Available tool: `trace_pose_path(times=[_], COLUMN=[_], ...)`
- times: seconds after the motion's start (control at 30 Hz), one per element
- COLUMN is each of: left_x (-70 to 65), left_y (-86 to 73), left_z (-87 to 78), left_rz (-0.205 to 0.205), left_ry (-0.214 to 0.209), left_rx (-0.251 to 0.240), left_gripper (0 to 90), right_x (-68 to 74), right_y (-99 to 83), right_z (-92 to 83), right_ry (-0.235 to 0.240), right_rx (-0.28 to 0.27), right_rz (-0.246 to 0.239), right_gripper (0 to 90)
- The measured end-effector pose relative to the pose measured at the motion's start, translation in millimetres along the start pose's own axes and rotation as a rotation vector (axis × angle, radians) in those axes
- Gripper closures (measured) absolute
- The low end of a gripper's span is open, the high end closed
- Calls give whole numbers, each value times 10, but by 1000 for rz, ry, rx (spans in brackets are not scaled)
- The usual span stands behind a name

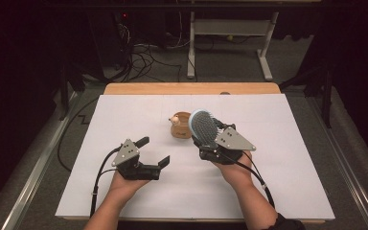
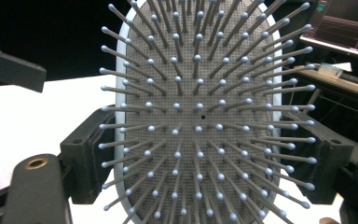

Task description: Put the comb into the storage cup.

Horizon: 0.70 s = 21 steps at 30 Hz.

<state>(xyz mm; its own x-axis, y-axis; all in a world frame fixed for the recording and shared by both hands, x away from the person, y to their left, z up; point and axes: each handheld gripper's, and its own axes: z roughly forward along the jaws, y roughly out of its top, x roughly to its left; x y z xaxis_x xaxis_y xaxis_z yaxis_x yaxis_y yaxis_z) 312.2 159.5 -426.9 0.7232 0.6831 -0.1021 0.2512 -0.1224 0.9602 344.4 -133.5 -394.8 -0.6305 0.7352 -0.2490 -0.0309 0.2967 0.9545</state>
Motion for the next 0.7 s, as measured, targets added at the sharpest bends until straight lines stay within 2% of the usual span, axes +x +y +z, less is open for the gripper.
trace_pose_path(times=[0.37, 0.7], left_x=[-24, -40], left_y=[38, 137], left_z=[3, -2], left_rz=[10, 5], left_ry=[4, 9], left_rx=[3, -10], left_gripper=[1, 1], right_x=[120, 170], right_y=[-19, -17], right_z=[80, 90], right_ry=[20, 37], right_rx=[-7, -13], right_rz=[-15, -25], right_gripper=[203, 203])
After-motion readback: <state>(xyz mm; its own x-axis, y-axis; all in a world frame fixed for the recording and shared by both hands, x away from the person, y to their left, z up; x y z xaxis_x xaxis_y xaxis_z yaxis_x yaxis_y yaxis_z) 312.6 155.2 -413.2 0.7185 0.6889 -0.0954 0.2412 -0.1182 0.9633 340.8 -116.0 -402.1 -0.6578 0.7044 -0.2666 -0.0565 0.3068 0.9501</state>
